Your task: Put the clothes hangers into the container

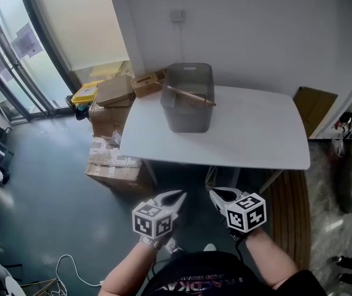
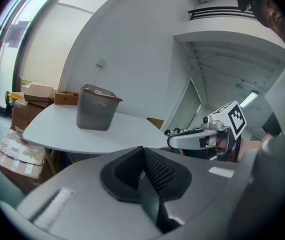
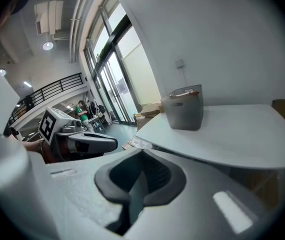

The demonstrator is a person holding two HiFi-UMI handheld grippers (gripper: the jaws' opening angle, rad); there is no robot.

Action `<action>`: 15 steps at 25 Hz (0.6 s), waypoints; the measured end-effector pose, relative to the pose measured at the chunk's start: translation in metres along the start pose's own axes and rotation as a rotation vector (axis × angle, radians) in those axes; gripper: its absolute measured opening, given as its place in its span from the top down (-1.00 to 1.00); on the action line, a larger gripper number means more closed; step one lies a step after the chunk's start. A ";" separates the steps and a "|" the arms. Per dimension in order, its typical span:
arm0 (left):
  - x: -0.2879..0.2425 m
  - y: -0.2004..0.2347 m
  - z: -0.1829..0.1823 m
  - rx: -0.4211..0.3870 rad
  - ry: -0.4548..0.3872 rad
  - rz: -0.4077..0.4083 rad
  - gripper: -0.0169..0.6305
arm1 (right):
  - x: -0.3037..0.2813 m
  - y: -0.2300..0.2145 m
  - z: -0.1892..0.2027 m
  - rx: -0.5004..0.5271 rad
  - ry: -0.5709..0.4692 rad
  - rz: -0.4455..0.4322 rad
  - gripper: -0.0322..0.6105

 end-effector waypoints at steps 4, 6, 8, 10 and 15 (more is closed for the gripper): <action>0.005 -0.030 0.015 -0.007 0.004 -0.006 0.93 | 0.022 0.005 0.020 0.009 0.016 -0.025 0.89; 0.008 -0.040 0.020 -0.010 0.006 -0.010 0.93 | 0.029 0.007 0.028 0.010 0.021 -0.035 0.89; 0.010 -0.049 0.026 -0.011 0.010 -0.011 0.93 | 0.037 0.009 0.035 0.008 0.023 -0.041 0.89; 0.012 -0.058 0.032 -0.010 0.011 -0.010 0.93 | 0.044 0.011 0.043 0.007 0.023 -0.046 0.89; 0.014 -0.080 0.046 -0.011 0.015 -0.007 0.93 | 0.062 0.015 0.063 0.004 0.030 -0.057 0.89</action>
Point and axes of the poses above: the fingertips, and each gripper's own axes: x backward along the fingers, y to its left, z out of its underside, the point moved 3 cm from there along x, backward along the fingers, and after that the axes turned 14 degrees about -z, right-handed, at the moved point
